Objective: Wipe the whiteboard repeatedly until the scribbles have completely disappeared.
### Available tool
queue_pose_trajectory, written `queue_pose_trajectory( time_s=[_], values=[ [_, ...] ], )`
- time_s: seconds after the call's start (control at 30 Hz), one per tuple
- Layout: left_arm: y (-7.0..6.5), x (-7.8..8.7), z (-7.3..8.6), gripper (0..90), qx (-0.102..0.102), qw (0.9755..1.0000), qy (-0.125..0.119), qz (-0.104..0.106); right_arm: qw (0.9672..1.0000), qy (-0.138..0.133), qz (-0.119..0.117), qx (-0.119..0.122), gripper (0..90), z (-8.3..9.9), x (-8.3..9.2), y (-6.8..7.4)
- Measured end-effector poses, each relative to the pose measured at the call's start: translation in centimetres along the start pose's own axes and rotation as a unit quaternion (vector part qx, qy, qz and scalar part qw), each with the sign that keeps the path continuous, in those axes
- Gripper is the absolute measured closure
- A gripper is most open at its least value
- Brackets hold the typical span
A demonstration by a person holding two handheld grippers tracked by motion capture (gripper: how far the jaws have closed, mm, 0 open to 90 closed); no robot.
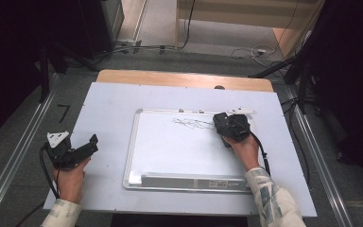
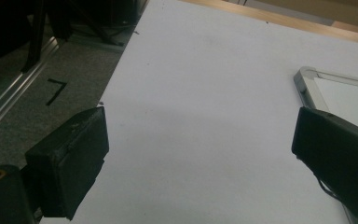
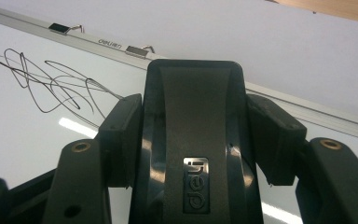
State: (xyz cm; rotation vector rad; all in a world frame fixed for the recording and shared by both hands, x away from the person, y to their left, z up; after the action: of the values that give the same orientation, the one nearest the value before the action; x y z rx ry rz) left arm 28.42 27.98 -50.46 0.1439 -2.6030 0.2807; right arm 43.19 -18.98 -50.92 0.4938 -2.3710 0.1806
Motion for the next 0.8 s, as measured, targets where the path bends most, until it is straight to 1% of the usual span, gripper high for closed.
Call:
queue_pose_trajectory(
  time_s=[0.23,0.27,0.37,0.57,0.73,0.8],
  values=[
    [0.0,0.0,0.0,4.1,0.000,1.0000,-0.001,0.002,1.0000,0.004,0.002,-0.003,38.6,0.1,-0.3,0.0],
    [0.0,0.0,0.0,4.1,0.000,1.0000,-0.001,0.001,1.0000,0.005,0.000,0.000,38.7,0.2,-0.4,0.0],
    [0.0,0.0,0.0,4.1,0.000,1.0000,-0.001,0.001,0.9999,0.014,0.003,-0.003,38.7,0.4,-0.8,-0.1],
    [0.1,0.0,0.0,4.1,0.000,1.0000,-0.001,0.001,0.9998,0.018,0.004,-0.003,38.7,0.6,-1.1,-0.2],
    [0.1,0.1,0.0,4.1,0.000,1.0000,-0.001,0.001,0.9997,0.020,0.016,-0.001,38.7,0.7,-1.0,-0.6],
    [0.1,0.1,0.0,4.1,0.001,1.0000,-0.001,0.001,0.9995,0.020,0.022,-0.005,38.7,0.8,-0.9,-1.2]
  ],
)
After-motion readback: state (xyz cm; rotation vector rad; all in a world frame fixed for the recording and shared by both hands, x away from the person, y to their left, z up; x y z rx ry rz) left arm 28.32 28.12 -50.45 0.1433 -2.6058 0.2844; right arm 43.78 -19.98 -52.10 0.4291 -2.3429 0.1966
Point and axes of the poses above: each handheld gripper's, and its own axes: x roughly backward along the jaws, z roughly out of its underside, y roughly to its left, the point moved 5 cm from there along -x, roughly forward along the jaws, and after that the axes turned 2 degrees about -x, right-handed, at the moved point
